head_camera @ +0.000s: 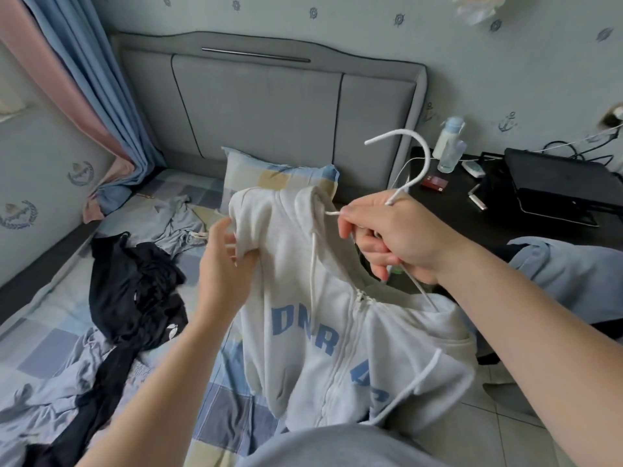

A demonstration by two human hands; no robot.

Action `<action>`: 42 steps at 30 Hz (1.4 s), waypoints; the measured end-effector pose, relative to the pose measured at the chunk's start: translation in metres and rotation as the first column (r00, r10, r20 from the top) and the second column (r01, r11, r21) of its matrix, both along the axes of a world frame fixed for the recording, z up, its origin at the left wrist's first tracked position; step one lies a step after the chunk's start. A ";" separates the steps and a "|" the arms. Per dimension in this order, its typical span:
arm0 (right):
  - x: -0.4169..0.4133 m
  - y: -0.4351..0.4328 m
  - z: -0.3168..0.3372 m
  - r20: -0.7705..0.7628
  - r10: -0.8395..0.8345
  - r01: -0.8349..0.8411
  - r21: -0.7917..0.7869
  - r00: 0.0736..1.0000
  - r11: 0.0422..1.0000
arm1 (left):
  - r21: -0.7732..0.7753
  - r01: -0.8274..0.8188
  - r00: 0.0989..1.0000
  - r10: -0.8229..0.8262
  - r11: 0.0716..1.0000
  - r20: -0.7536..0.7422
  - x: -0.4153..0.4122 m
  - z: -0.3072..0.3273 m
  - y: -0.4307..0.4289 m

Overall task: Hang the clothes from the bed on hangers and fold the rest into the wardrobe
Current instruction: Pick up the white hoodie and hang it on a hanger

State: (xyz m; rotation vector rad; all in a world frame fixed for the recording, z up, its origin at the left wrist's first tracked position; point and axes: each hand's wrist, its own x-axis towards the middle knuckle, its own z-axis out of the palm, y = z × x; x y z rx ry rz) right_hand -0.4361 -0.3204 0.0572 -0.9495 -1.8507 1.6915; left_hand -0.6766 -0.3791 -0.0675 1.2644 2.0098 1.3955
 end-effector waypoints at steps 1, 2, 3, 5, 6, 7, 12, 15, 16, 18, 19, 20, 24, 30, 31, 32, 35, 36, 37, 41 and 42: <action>0.003 0.000 0.000 -0.004 0.005 -0.005 -0.014 1.000 1.000 | 0.027 -0.062 0.997 0.063 0.998 -0.047 0.002 -0.003 0.000; 0.006 0.001 0.000 -0.004 0.008 -0.008 -0.028 1.000 1.000 | 0.070 -0.099 0.990 0.105 0.993 -0.096 0.001 -0.004 0.000; 0.009 0.003 0.000 0.004 0.011 -0.011 -0.045 1.000 0.999 | 0.118 -0.112 0.981 0.129 0.987 -0.144 -0.002 -0.003 -0.001; 0.018 0.007 0.000 0.056 0.032 -0.027 -0.088 0.998 0.996 | 0.203 -0.128 0.950 0.179 0.971 -0.254 -0.012 0.003 -0.003; 0.022 0.009 -0.002 0.102 0.046 -0.035 -0.102 0.994 0.994 | 0.241 -0.130 0.934 0.200 0.962 -0.295 -0.017 0.008 -0.005; 0.024 0.010 -0.004 0.158 0.053 -0.037 -0.105 0.986 0.994 | 0.272 -0.130 0.923 0.217 0.954 -0.318 -0.021 0.015 -0.006; 0.016 0.011 -0.027 0.322 0.000 0.029 -0.085 0.947 0.996 | 0.391 -0.032 0.931 0.169 0.920 -0.323 -0.022 0.045 -0.004; 0.014 0.008 -0.031 0.203 -0.032 0.053 -0.100 0.979 0.994 | 0.339 -0.096 0.966 0.169 0.936 -0.195 -0.024 0.046 -0.001; 0.014 0.005 -0.030 0.153 -0.023 0.039 -0.099 0.988 0.994 | 0.279 -0.124 0.970 0.176 0.952 -0.170 -0.027 0.044 0.002; 0.011 0.000 -0.029 0.097 0.014 -0.008 -0.071 0.995 0.997 | 0.107 -0.149 0.969 0.167 0.983 -0.181 -0.032 0.040 0.007; 0.008 -0.002 -0.029 0.088 0.028 -0.024 -0.054 0.996 0.998 | 0.040 -0.169 0.965 0.174 0.985 -0.196 -0.032 0.040 0.009; 0.004 -0.004 -0.028 0.083 0.033 -0.029 -0.043 0.996 0.999 | 0.032 -0.202 0.955 0.204 0.979 -0.213 -0.029 0.042 0.009; -0.011 -0.007 -0.026 0.083 0.025 -0.021 -0.046 0.996 0.999 | 0.113 -0.016 0.974 0.041 0.993 -0.221 0.007 0.057 -0.001; -0.025 -0.014 -0.023 0.093 0.048 -0.046 -0.023 0.995 0.999 | -0.026 0.096 0.995 -0.096 0.995 0.033 0.056 0.052 -0.001; -0.026 -0.013 -0.023 0.122 0.046 -0.046 0.004 0.992 0.999 | -0.015 0.068 0.997 -0.068 0.998 0.049 0.059 0.050 0.002; -0.026 -0.012 -0.023 0.158 0.032 -0.038 0.036 0.987 0.999 | -0.004 0.044 0.998 -0.044 0.999 0.049 0.060 0.049 0.004; -0.023 -0.004 -0.027 0.272 -0.029 -0.005 0.124 0.962 0.992 | 0.090 -0.019 0.999 0.015 0.996 0.044 0.058 0.048 0.010; -0.020 -0.001 -0.030 0.314 -0.030 -0.013 0.131 0.949 0.991 | 0.134 -0.029 0.997 0.018 0.991 0.079 0.057 0.052 0.011; -0.017 0.002 -0.033 0.363 -0.025 -0.024 0.131 0.931 0.991 | 0.182 -0.048 0.992 0.025 0.982 0.126 0.054 0.056 0.013; -0.001 0.009 -0.043 0.537 -0.122 0.003 0.217 0.835 0.976 | 0.289 -0.096 0.970 0.025 0.952 0.240 0.022 0.076 0.018; 0.001 0.009 -0.042 0.528 -0.143 0.011 0.245 0.837 0.969 | 0.278 -0.030 0.980 -0.027 0.960 0.198 0.015 0.078 0.018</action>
